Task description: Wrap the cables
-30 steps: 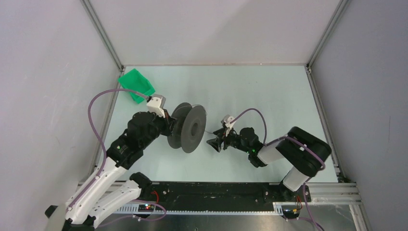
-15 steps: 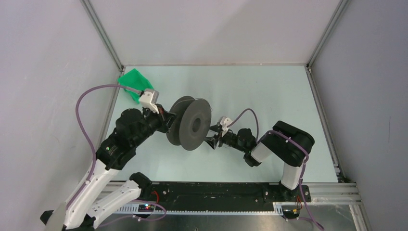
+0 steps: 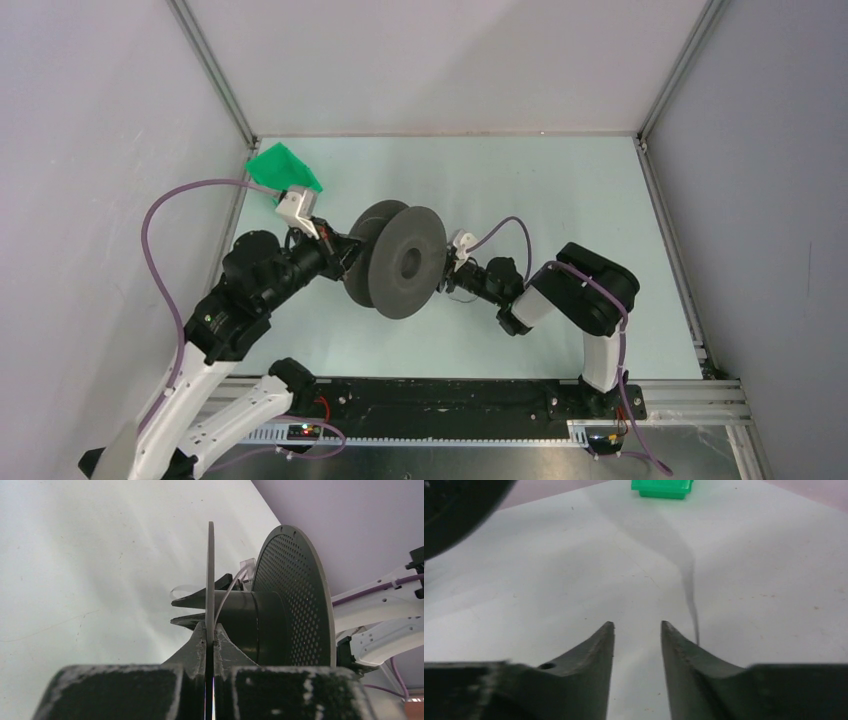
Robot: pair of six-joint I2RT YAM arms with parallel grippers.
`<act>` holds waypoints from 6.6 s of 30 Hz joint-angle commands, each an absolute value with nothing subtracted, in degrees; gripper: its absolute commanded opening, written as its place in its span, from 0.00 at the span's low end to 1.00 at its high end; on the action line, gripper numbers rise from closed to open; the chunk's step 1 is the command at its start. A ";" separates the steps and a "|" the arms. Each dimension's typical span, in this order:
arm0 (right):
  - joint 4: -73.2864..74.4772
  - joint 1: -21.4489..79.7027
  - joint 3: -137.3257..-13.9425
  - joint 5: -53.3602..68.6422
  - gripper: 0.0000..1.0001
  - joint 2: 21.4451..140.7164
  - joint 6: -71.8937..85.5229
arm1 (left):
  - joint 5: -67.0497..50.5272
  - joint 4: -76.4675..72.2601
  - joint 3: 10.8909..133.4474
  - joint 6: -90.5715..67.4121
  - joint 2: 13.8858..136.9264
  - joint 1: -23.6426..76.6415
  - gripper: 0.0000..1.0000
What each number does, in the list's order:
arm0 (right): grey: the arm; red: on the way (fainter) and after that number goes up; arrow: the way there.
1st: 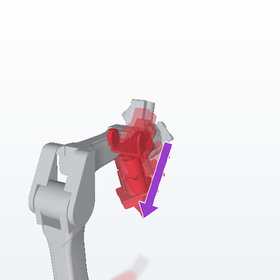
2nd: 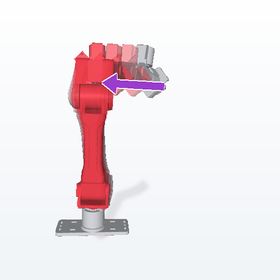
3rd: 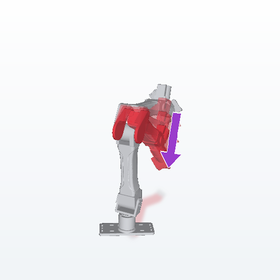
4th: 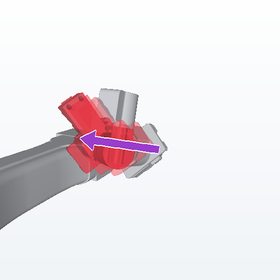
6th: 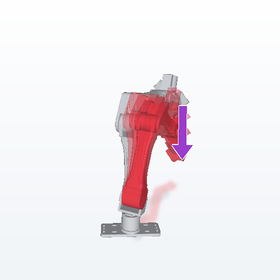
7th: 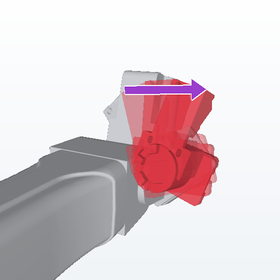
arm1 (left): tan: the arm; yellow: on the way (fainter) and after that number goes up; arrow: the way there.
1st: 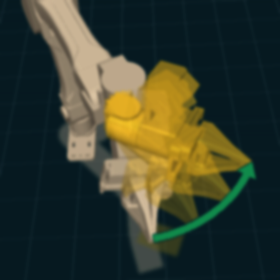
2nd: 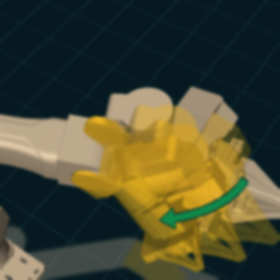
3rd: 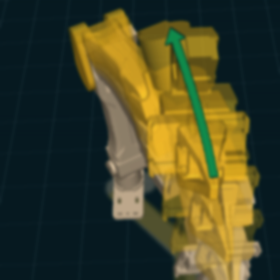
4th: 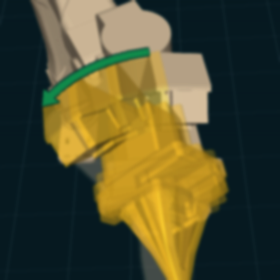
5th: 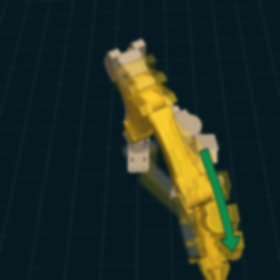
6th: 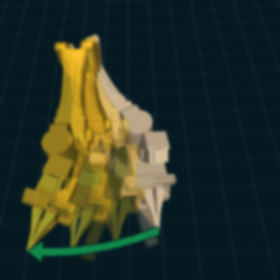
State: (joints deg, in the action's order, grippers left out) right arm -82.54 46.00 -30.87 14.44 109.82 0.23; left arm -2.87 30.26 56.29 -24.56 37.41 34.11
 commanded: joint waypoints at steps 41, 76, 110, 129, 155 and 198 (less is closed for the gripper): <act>-86.70 54.12 -29.06 18.91 0.70 106.95 -0.50 | -3.13 26.97 64.29 -33.80 33.59 33.84 0.00; -55.53 79.17 -23.21 -11.93 0.00 78.65 -8.07 | 32.34 22.16 61.27 -20.02 44.18 32.66 0.00; -10.76 66.57 -56.22 2.12 0.00 71.10 -6.44 | 4.03 20.72 44.52 -2.68 40.68 30.10 0.00; -0.30 49.72 -54.07 11.89 0.02 69.33 -5.68 | -20.69 27.60 49.22 0.70 40.13 30.10 0.00; -36.52 44.87 -30.19 28.70 0.08 71.49 10.52 | -13.80 22.77 56.75 -25.12 35.43 25.38 0.00; -86.42 49.16 -29.89 19.63 0.00 83.25 59.28 | -0.67 -15.56 33.21 -59.65 26.44 21.62 0.00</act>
